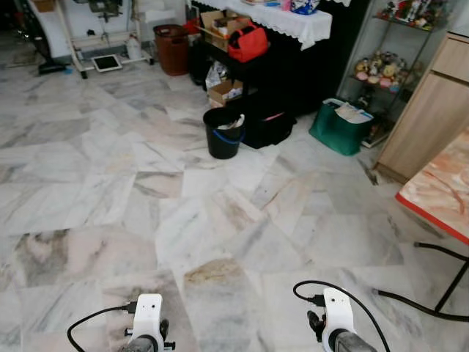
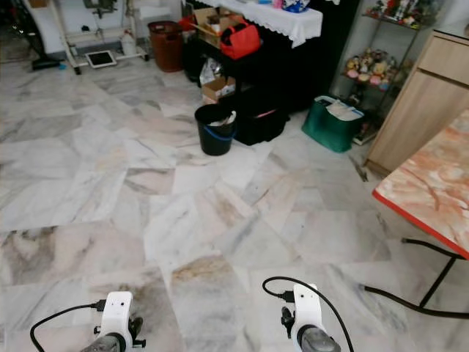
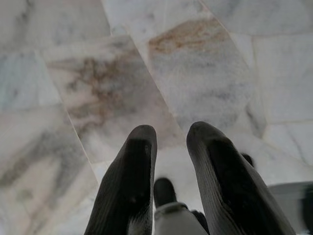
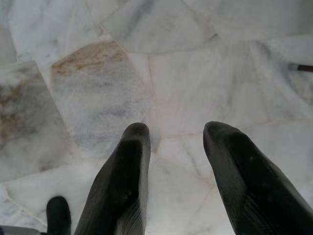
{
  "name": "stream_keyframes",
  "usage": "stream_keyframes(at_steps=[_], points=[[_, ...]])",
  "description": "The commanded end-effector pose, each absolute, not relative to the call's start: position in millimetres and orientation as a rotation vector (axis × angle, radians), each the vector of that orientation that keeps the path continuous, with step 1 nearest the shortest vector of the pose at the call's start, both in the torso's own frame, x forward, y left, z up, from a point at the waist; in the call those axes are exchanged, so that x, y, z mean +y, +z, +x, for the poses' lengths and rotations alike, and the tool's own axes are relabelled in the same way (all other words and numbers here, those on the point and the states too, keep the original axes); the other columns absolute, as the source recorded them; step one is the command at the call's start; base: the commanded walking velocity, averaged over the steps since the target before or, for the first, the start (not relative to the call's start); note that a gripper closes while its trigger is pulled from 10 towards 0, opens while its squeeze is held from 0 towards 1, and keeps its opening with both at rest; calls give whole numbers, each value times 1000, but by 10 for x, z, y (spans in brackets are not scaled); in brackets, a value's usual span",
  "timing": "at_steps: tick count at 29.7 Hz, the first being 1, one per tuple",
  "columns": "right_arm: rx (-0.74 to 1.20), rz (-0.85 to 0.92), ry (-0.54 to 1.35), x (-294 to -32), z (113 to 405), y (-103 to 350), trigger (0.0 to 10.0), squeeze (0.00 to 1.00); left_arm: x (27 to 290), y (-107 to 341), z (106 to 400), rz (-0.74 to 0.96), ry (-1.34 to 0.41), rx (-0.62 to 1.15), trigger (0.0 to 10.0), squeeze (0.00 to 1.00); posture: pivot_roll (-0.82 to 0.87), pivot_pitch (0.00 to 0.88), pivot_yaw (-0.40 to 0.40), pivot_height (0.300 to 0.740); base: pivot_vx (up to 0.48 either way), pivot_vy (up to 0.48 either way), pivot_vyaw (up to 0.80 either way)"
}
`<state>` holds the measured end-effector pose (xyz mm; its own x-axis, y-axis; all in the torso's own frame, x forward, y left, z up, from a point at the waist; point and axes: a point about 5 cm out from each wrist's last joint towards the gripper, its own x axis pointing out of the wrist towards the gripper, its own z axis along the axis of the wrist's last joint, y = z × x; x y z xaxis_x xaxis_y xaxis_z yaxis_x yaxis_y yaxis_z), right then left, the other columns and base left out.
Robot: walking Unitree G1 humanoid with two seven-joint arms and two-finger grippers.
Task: Setting the table
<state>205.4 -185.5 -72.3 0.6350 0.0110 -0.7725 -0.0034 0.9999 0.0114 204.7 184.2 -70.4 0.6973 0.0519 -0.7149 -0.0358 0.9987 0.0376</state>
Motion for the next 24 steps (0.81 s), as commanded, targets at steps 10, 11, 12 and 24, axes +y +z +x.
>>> stream_keyframes(at_steps=[10,11,12,24], points=[[884,1,-1,-1905,2077,-705,10000,0,1791,-716,2039,19,48,802,10000,0,38,0,-18,740,0,-147,-627],[884,1,-1,-1906,2078,-705,10000,0,1793,-717,2037,12,55,803,10000,0,38,0,-18,740,0,0,-625],[884,1,-2,-1907,2077,-706,10000,0,1791,-718,2037,18,51,804,10000,0,38,0,-19,740,0,0,-625],[882,-2,-5,-1920,2080,-701,10000,0,1779,-713,2048,13,47,800,10000,0,32,0,-21,740,0,0,-629]])
